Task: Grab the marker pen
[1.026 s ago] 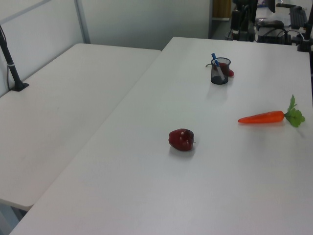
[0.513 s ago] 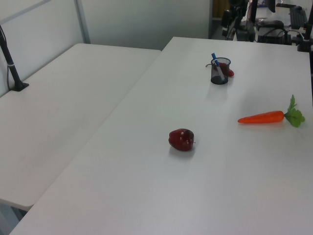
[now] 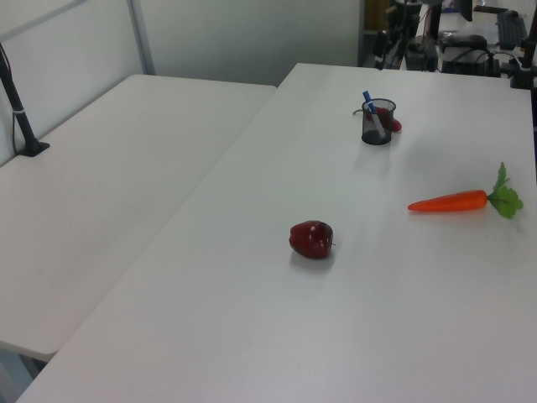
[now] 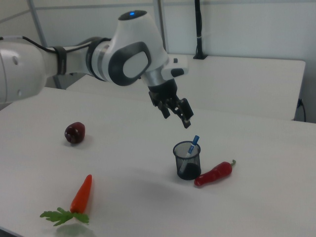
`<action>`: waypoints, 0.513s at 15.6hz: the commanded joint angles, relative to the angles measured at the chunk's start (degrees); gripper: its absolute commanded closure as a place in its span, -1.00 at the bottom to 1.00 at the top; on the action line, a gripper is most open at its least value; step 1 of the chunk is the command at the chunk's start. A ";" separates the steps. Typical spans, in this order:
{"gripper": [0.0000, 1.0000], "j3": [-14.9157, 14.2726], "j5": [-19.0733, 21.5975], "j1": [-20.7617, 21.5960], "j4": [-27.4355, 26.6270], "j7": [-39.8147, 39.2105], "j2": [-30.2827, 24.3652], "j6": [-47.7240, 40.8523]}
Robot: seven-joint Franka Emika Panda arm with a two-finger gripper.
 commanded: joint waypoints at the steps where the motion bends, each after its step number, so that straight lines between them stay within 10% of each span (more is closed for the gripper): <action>1: -1.00 0.11 -0.97 -0.87 0.02 0.07 2.97 5.52; 8: -0.52 0.02 -1.06 -0.96 -0.33 0.08 8.33 13.88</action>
